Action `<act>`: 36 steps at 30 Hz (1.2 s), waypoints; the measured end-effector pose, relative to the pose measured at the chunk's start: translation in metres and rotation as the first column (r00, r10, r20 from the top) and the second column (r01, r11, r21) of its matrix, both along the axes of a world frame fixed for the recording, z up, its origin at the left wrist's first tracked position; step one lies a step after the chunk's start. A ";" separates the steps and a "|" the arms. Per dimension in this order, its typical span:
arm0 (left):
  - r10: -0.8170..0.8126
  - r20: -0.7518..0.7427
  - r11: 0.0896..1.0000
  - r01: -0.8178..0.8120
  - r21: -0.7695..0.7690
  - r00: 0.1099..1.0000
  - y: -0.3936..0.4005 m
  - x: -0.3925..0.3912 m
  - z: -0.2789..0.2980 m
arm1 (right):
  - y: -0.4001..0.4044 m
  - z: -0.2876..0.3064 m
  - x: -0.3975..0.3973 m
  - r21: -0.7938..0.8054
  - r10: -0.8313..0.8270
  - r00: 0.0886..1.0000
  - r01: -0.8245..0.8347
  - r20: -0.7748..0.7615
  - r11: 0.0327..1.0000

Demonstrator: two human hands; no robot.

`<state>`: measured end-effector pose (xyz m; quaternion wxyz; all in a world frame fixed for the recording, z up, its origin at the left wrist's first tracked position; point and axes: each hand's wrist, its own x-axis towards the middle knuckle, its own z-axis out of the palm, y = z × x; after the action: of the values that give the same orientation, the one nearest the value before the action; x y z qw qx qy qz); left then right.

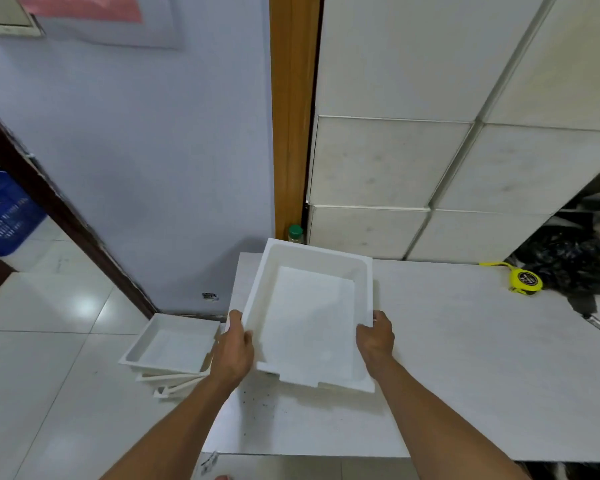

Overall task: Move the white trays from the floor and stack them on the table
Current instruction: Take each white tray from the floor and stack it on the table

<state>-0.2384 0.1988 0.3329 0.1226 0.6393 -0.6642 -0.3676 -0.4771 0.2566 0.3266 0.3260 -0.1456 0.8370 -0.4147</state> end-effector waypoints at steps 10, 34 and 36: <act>0.016 -0.124 0.967 0.016 0.254 0.992 -0.029 -0.009 0.001 | -0.012 -0.013 -0.016 0.025 0.002 0.997 0.000 -0.079 1.000; 0.222 -0.238 0.940 -0.143 0.311 0.946 -0.005 -0.019 0.002 | -0.001 -0.014 -0.029 0.035 0.076 0.997 -0.076 0.019 0.996; 0.229 -0.228 0.931 -0.145 0.334 0.946 -0.007 -0.020 0.003 | 0.000 -0.013 -0.030 0.048 0.106 0.994 -0.107 0.032 0.993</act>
<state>-0.2581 0.1921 0.3354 0.1413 0.6570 -0.5107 -0.5363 -0.5070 0.2562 0.3133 0.3636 -0.1757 0.8332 -0.3778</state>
